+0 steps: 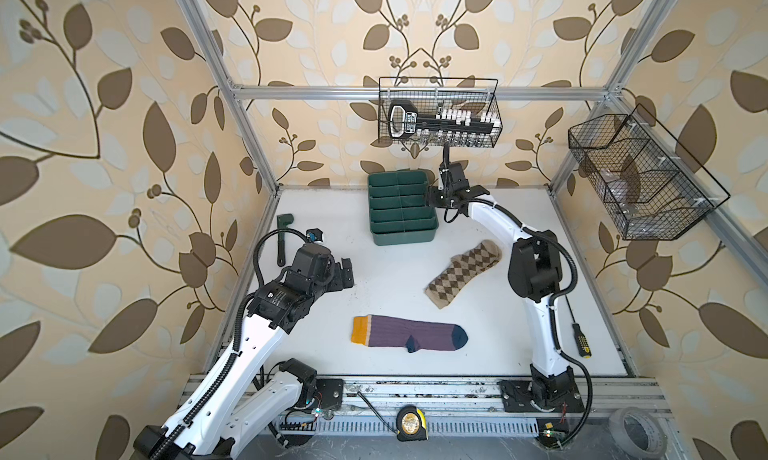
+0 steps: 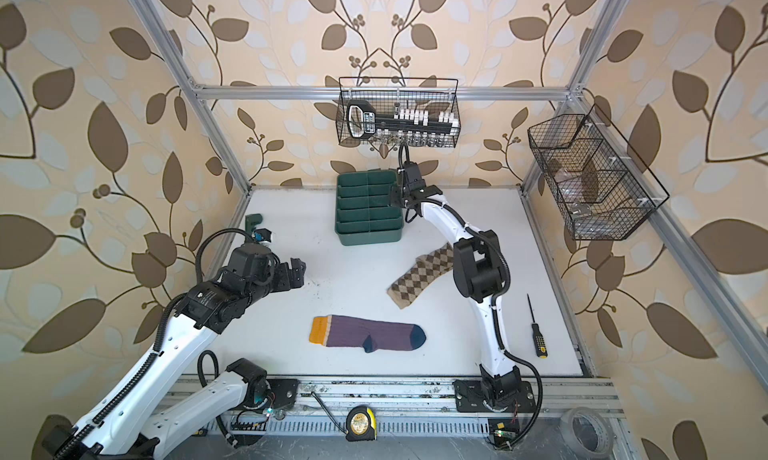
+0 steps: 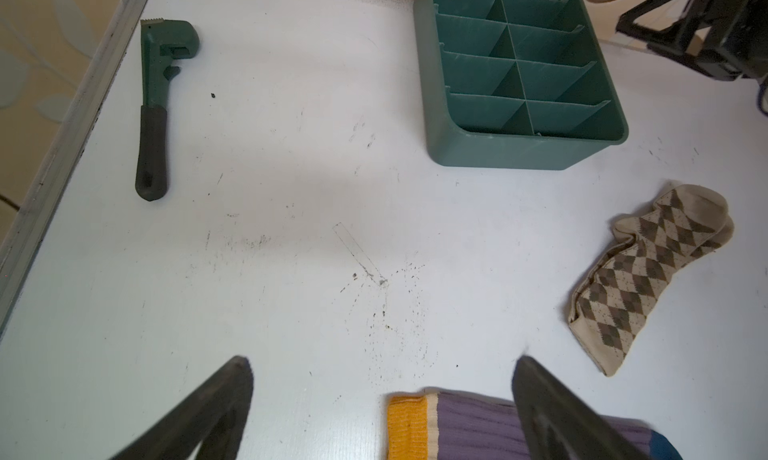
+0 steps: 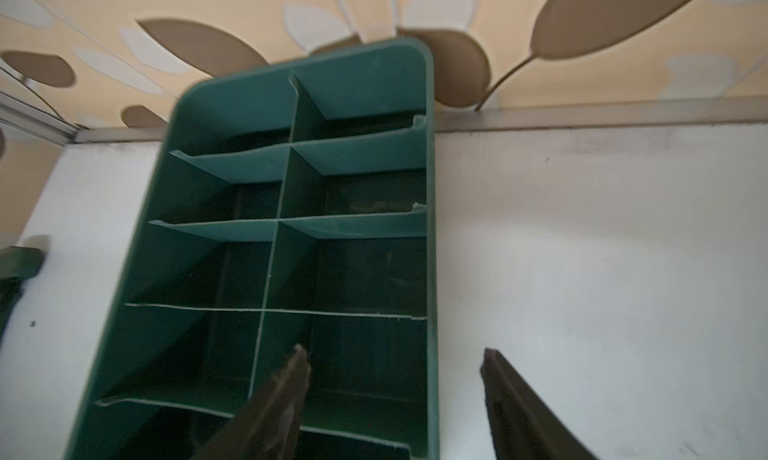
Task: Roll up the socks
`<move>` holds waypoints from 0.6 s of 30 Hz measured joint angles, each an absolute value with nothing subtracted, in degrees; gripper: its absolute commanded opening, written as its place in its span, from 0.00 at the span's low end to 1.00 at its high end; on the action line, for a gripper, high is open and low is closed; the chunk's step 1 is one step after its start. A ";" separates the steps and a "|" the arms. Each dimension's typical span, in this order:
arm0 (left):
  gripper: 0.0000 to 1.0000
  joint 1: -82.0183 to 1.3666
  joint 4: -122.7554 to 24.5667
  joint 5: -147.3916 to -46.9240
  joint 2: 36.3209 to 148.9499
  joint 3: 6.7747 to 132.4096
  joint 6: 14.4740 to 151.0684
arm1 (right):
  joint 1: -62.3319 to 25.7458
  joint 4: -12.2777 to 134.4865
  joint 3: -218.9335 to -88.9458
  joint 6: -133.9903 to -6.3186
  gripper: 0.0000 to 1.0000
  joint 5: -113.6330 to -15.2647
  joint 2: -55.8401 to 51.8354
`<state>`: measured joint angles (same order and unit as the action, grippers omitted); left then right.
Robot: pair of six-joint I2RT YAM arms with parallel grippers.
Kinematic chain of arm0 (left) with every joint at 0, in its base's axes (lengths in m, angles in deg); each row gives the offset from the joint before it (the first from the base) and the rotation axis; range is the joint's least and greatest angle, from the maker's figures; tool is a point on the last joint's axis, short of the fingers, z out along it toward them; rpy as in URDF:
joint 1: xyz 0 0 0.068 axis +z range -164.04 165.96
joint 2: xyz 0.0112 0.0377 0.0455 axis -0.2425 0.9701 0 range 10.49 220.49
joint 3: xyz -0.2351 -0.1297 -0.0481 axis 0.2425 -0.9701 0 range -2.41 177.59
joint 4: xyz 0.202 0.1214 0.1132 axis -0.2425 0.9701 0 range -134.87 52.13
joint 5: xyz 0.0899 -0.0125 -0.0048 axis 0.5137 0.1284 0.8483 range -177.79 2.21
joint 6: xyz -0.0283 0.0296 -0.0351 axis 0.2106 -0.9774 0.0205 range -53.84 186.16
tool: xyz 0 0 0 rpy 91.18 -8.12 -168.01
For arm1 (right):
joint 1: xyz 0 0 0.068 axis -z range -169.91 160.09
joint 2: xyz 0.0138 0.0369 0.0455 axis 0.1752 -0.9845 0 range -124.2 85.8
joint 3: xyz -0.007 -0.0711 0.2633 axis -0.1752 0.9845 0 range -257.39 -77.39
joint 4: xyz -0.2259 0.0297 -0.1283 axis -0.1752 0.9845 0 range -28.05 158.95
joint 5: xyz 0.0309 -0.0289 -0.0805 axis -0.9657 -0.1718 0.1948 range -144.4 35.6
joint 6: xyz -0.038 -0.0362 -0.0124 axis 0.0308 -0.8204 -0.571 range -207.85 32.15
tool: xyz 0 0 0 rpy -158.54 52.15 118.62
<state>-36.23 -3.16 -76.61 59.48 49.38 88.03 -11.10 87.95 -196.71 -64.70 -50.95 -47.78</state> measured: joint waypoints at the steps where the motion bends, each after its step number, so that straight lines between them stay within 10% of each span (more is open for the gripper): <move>1: 0.99 -36.23 -3.16 -76.56 59.83 49.38 88.05 | -11.12 88.26 -197.57 -64.48 0.68 -50.76 -49.31; 11: 0.99 -36.25 -3.40 -74.62 65.78 50.34 88.25 | -11.52 84.76 -197.46 -63.04 0.39 -47.68 -52.02; 18: 0.99 -36.25 -3.62 -73.09 72.16 56.09 88.25 | -13.24 76.35 -184.87 -63.84 0.38 -47.09 -47.45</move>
<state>-36.25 -3.62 -73.09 72.16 56.09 88.25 -13.24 76.35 -184.87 -63.84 -47.09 -47.45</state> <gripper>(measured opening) 0.988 0.378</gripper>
